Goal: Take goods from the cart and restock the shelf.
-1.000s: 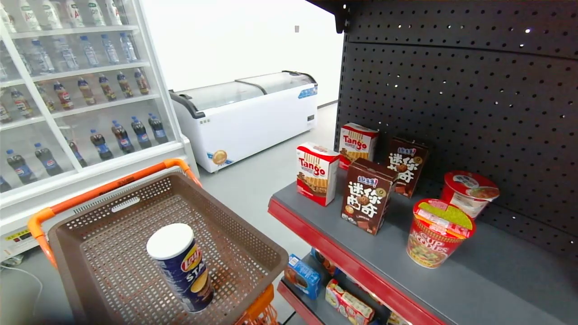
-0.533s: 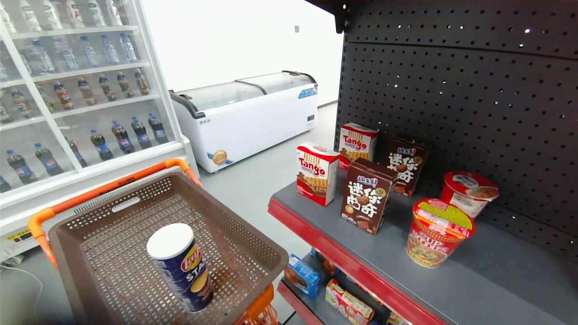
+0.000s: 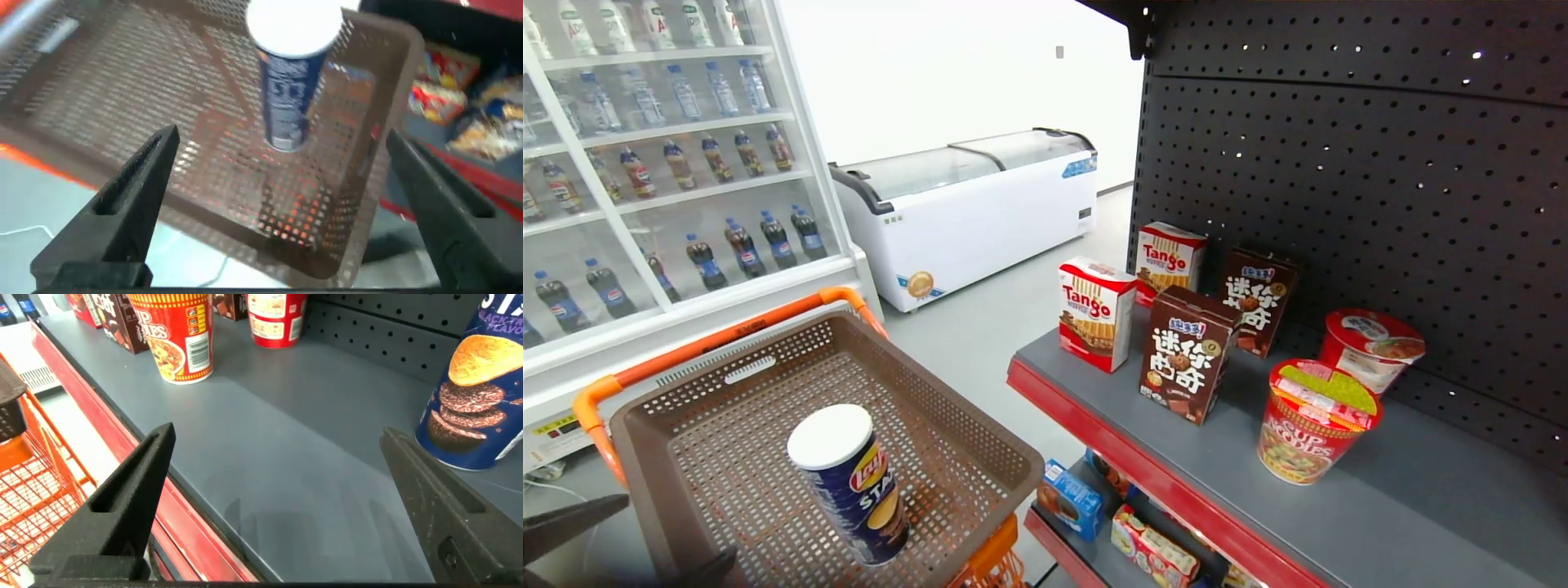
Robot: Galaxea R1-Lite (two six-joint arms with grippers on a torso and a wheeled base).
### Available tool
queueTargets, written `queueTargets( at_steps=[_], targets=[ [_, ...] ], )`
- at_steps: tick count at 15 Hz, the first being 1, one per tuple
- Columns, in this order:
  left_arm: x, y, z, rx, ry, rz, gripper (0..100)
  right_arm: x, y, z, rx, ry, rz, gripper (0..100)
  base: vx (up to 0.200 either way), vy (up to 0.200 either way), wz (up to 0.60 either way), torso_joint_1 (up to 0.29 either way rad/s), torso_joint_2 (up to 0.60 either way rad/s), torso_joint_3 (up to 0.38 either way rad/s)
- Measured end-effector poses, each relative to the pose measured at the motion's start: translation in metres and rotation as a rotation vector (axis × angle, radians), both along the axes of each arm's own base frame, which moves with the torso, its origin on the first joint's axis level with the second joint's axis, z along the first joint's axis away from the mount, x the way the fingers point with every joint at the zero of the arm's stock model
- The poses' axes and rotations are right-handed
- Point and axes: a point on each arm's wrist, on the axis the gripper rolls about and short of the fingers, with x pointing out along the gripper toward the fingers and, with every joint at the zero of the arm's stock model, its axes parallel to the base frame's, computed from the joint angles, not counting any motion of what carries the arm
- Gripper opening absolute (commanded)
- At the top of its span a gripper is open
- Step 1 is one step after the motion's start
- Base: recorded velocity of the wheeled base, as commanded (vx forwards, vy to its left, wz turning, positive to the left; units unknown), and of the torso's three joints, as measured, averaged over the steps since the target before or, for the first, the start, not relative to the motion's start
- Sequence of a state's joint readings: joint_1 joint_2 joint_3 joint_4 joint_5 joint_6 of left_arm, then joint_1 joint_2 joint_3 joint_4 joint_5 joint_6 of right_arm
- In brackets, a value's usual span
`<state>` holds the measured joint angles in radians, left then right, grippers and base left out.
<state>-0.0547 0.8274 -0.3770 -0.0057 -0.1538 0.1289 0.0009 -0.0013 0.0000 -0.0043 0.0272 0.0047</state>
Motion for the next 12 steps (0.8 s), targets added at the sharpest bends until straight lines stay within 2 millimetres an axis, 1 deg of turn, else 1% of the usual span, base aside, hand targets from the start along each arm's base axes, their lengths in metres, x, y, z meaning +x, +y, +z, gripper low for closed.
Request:
queueTargets(
  at_steps=[2, 4, 9, 12],
  targets=[
    [0.018, -0.005, -0.015, -0.001, 0.084, -0.042, 100, 0.000, 0.000, 0.000, 0.000, 0.000, 0.001, 100, 0.000, 0.000, 0.00, 0.000, 0.00, 0.000],
    [0.034, -0.009, -0.025, -0.019, 0.142, -0.049, 100, 0.000, 0.000, 0.000, 0.000, 0.000, 0.001, 100, 0.000, 0.000, 0.00, 0.000, 0.00, 0.000],
    [0.077, -0.020, -0.041, -0.035, 0.164, -0.072, 100, 0.000, 0.000, 0.000, 0.000, 0.000, 0.000, 100, 0.000, 0.000, 0.00, 0.000, 0.00, 0.000],
    [0.095, -0.026, -0.051, -0.027, 0.180, -0.086, 100, 0.000, 0.000, 0.000, 0.000, 0.000, 0.000, 100, 0.000, 0.000, 0.00, 0.000, 0.00, 0.000]
  ],
)
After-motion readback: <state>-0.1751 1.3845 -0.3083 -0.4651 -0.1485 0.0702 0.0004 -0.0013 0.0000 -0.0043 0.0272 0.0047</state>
